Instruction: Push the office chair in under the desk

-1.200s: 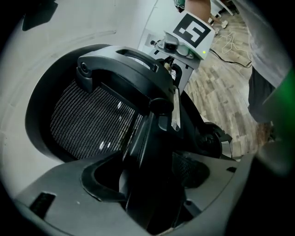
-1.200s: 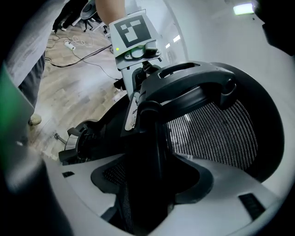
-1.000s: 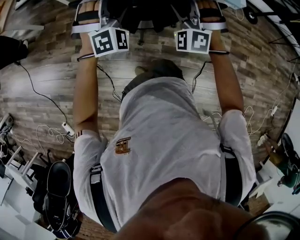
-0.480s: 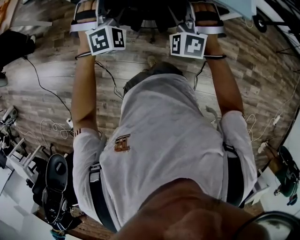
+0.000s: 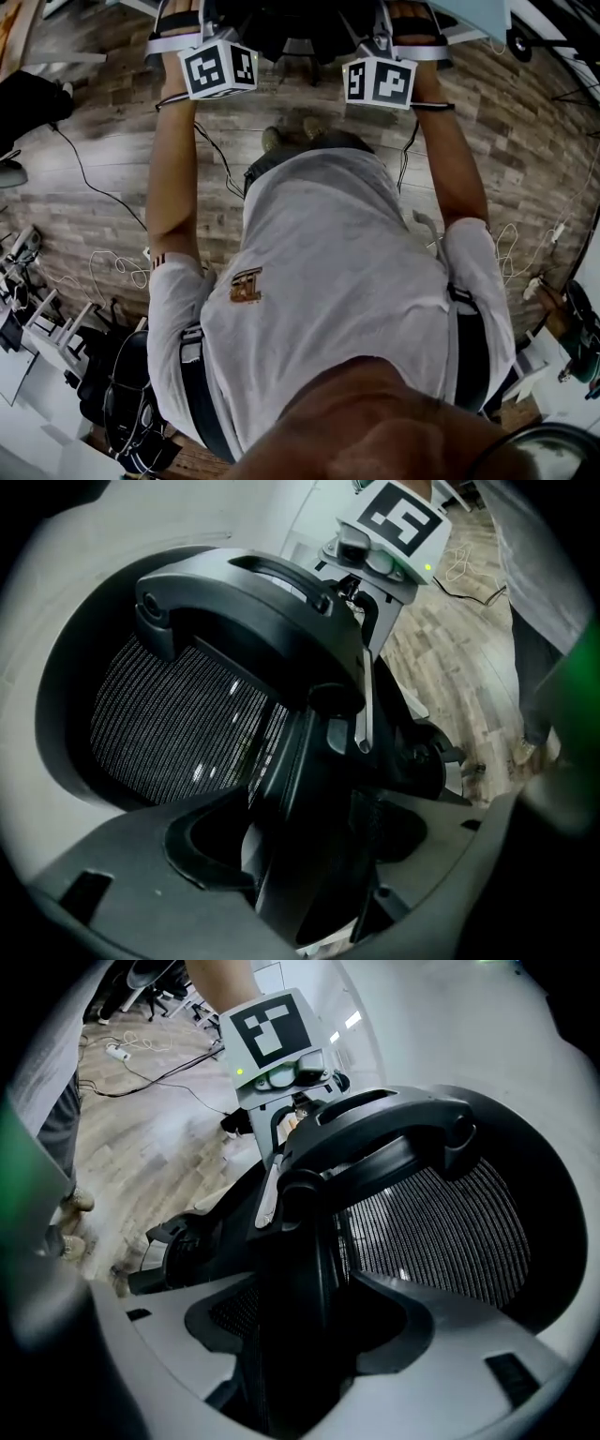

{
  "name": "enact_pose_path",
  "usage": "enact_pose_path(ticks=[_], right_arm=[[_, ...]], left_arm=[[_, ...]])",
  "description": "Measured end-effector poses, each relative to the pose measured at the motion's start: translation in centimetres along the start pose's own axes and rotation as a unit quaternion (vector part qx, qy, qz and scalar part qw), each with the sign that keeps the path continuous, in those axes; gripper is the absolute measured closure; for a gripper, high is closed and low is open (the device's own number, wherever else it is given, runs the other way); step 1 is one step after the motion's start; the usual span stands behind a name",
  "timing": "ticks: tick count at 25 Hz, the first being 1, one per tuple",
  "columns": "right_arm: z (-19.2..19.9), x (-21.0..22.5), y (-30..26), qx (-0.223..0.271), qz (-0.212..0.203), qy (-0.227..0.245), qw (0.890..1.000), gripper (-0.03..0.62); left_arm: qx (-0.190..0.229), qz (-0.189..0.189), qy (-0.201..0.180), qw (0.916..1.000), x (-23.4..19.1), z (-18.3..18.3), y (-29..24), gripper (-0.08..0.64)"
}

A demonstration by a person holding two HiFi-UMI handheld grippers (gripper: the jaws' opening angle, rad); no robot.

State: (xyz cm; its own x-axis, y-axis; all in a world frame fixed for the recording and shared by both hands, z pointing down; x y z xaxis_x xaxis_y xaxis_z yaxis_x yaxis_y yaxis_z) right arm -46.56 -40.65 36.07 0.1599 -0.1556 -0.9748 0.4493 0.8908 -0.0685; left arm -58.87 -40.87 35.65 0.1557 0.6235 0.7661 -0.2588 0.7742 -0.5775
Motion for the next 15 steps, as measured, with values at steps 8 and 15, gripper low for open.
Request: enact_pose_path(ticks=[8, 15], right_arm=[[-0.3, -0.1, -3.5, -0.028, 0.003, -0.004, 1.0, 0.334], [0.0, -0.1, -5.6, -0.039, 0.001, 0.0, 0.999, 0.334]], left_arm=[[0.025, -0.003, -0.014, 0.9996, -1.8, 2.2, -1.8, 0.227], [0.028, -0.002, -0.015, 0.9995, -3.0, 3.1, -3.3, 0.227]])
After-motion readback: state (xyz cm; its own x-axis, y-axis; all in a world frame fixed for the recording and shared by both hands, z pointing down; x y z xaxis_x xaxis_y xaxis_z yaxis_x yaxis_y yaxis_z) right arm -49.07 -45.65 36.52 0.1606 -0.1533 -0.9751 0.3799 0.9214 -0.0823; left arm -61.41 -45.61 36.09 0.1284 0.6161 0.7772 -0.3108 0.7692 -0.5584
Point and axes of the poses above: the fingertips, and each gripper's own axes: y backward along the fingers, x to its right, z out of its underside, the point moved 1 cm from there along y, backward along the fingers, and after that the axes turned 15 degrees about z, right-handed, at the moved point
